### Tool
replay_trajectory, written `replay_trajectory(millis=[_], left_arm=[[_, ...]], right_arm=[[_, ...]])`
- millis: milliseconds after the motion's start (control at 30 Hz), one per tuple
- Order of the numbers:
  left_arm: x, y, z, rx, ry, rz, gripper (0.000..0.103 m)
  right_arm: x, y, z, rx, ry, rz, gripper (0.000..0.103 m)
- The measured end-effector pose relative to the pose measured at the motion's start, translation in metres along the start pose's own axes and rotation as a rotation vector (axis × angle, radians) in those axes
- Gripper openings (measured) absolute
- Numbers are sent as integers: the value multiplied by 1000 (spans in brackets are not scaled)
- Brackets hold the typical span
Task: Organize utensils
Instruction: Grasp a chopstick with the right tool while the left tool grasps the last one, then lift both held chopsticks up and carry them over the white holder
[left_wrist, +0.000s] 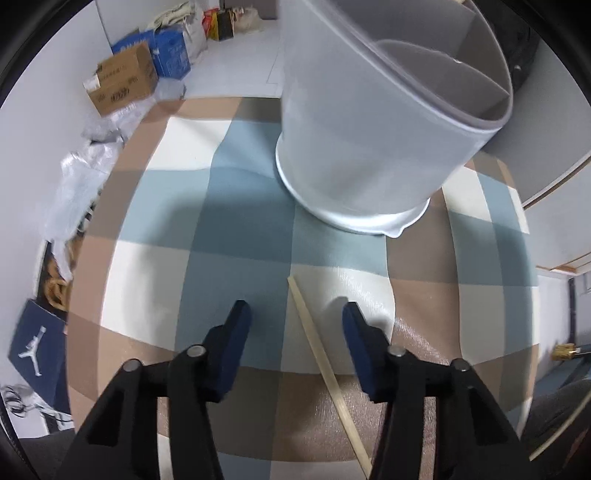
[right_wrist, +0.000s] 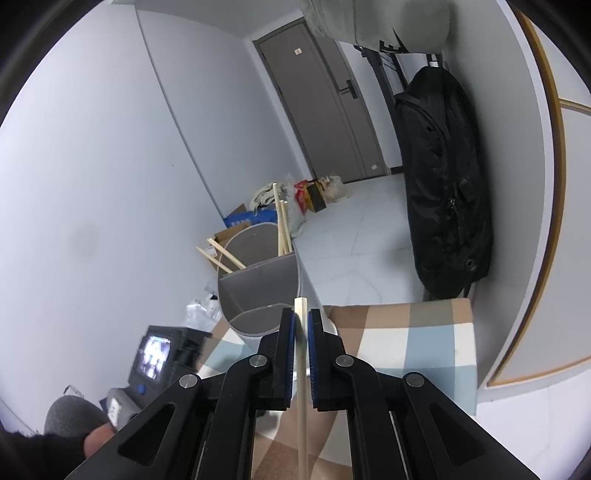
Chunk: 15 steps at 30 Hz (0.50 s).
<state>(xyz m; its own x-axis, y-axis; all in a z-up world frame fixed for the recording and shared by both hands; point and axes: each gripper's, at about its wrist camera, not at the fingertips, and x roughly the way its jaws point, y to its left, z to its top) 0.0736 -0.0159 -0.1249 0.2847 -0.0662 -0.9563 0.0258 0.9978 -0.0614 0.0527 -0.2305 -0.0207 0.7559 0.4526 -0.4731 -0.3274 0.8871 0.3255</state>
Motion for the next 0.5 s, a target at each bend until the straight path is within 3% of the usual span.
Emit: replay_trajectory(millis=[67,100,133,167,300,500], left_arm=[[-2,-6,0,9,7,32,38],[-5,-5,0,-4,9,18,27],[-5,-6,1,-12,9,17,11],[-6,-5,1,-23,14,8,5],[-10,0,0,-67,-2,-32,1],[-43,6,-11,-115,-149,-47,1]], right_arm=[[1,-2,1,8,-2,14,6],[1,-2,2,14,-4,19,6],[0,-2,2,14,-5,23,6],[-2,-2,2,13,-8,25,6],[-6,-3,4,28,-26,29,6],[-12,-6,6,41,-60,15,6]])
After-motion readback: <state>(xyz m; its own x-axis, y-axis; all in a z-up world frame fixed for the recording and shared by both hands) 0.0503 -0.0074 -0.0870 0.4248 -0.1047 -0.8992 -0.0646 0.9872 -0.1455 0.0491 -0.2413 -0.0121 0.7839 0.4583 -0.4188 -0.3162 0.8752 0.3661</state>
